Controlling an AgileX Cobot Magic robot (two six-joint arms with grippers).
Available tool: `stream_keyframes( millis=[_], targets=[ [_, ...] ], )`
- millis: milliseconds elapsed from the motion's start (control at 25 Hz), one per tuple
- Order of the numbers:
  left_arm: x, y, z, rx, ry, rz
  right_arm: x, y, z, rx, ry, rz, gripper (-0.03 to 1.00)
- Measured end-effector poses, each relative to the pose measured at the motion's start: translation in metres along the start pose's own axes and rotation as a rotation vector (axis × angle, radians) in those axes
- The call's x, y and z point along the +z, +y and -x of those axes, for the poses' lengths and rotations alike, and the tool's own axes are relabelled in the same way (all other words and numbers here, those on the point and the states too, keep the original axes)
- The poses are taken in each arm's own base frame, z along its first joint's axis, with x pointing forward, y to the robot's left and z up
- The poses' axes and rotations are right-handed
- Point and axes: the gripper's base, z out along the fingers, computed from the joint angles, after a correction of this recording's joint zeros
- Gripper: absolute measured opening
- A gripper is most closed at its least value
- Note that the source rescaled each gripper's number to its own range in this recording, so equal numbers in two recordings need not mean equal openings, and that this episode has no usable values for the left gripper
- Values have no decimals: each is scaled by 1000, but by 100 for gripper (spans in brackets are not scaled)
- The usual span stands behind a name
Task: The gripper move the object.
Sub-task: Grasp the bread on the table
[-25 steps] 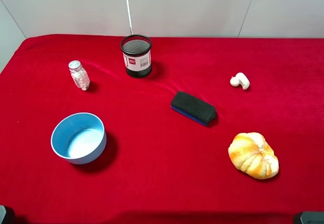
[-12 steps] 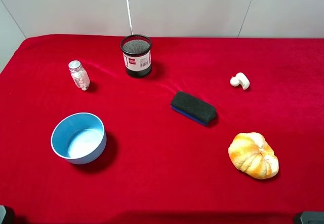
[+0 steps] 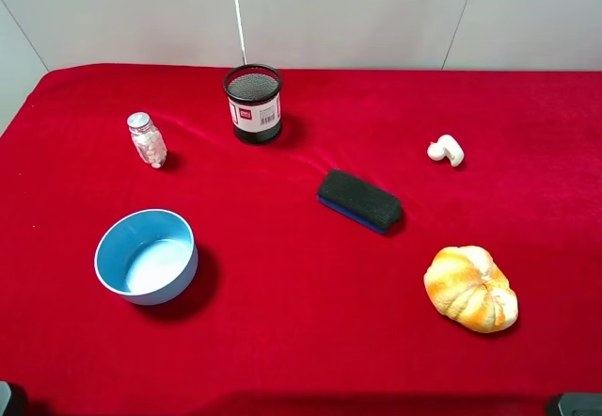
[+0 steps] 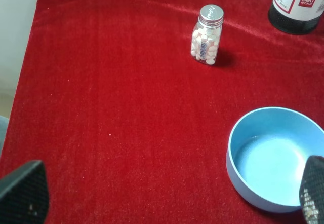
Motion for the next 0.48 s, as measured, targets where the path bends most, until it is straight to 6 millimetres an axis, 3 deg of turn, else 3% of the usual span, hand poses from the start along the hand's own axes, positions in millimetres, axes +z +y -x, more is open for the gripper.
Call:
stream_keyframes(
  millis=[200, 480],
  targets=[
    [0, 0, 0, 0, 0, 0, 6, -2, 28, -13, 173, 0, 100],
    [0, 0, 0, 0, 0, 0, 39, 1, 52, 36, 385, 61, 100]
  ],
)
